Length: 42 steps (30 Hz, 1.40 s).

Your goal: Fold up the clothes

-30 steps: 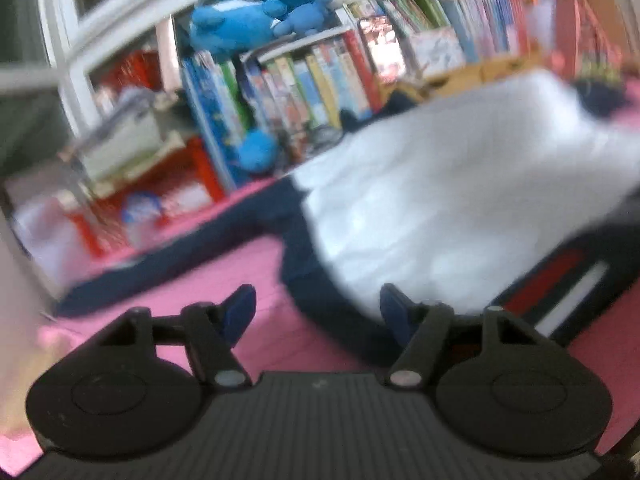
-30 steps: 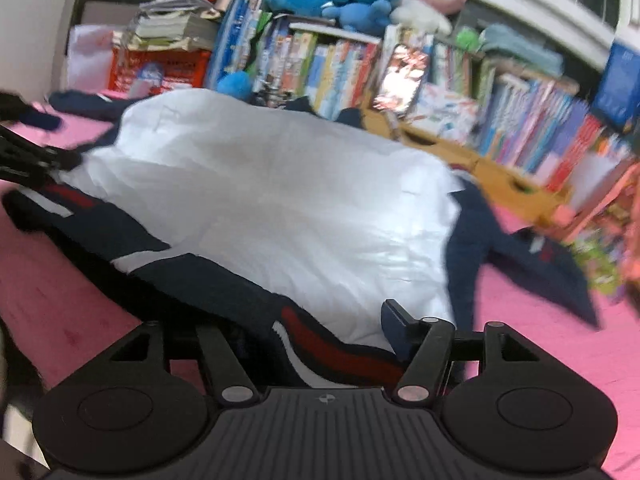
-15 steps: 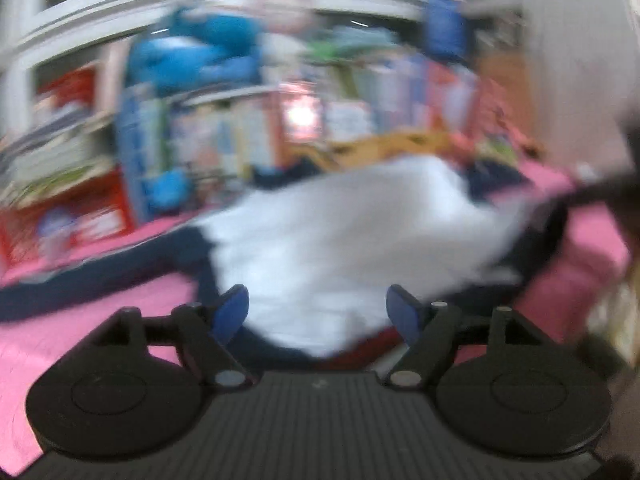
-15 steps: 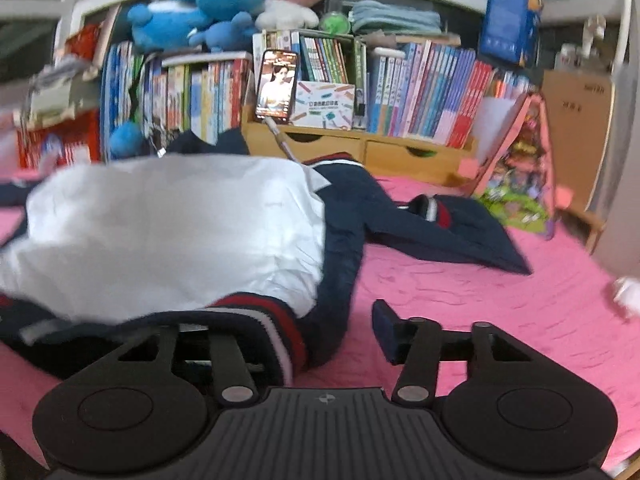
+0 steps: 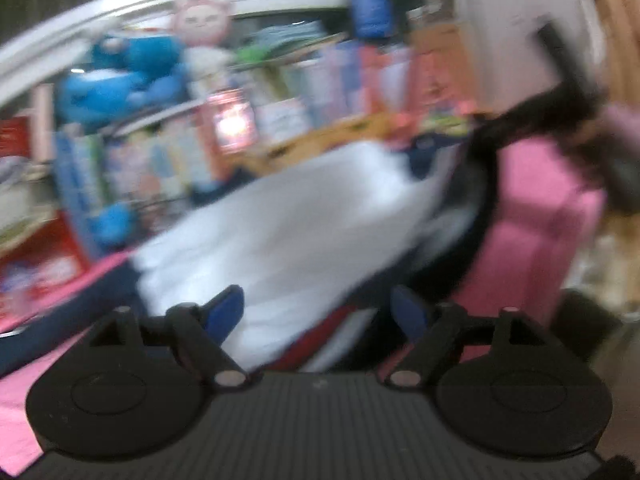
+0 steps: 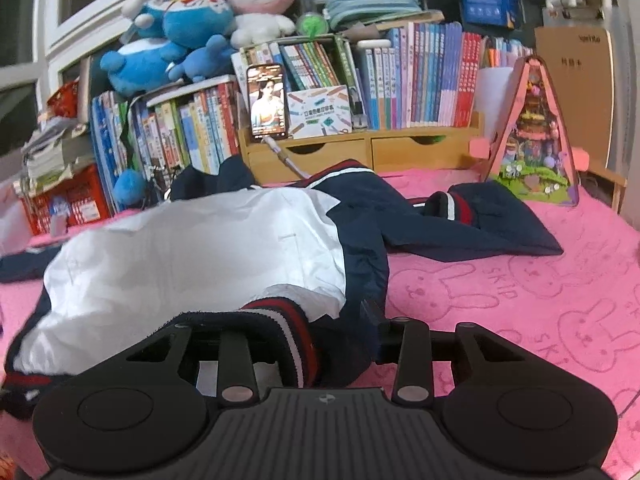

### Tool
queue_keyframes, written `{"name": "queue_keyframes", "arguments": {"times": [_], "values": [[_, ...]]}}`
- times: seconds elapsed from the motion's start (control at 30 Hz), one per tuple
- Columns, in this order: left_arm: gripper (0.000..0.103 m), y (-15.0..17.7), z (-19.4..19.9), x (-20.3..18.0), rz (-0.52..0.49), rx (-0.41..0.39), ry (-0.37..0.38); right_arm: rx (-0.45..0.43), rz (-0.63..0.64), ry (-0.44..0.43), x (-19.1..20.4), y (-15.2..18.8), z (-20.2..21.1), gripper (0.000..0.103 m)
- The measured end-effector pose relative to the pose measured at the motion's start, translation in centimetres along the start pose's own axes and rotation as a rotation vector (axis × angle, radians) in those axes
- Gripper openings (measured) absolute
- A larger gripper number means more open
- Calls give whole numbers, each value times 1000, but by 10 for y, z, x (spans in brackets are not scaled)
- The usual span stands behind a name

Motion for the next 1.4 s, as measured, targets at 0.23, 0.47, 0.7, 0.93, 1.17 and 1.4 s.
{"name": "queue_keyframes", "arguments": {"times": [0.23,0.47,0.7,0.93,1.17,1.4], "values": [[69,32,-36,22,-256,149,-305,-12,0,12,0,-3,2,39],[75,63,7,85,-169,248,-501,61,122,54,-21,45,11,48],[70,-1,52,106,95,148,-383,0,243,1,-7,27,56,46],[70,-15,99,93,155,154,-275,-75,324,-57,-2,0,128,53],[73,56,88,68,217,316,-191,86,334,-66,-4,55,124,53],[75,76,95,68,278,329,-87,160,410,-121,1,92,121,60]]}}
Point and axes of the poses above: each gripper's, at about its wrist camera, not at the fingertips, and z roughly against the way its jaws point, x to its left, y to its underside, the point moved 9 cm from there along -z, roughly the way its jaws point, and after that the axes turned 10 degrees about -x, right-handed, at the moved point
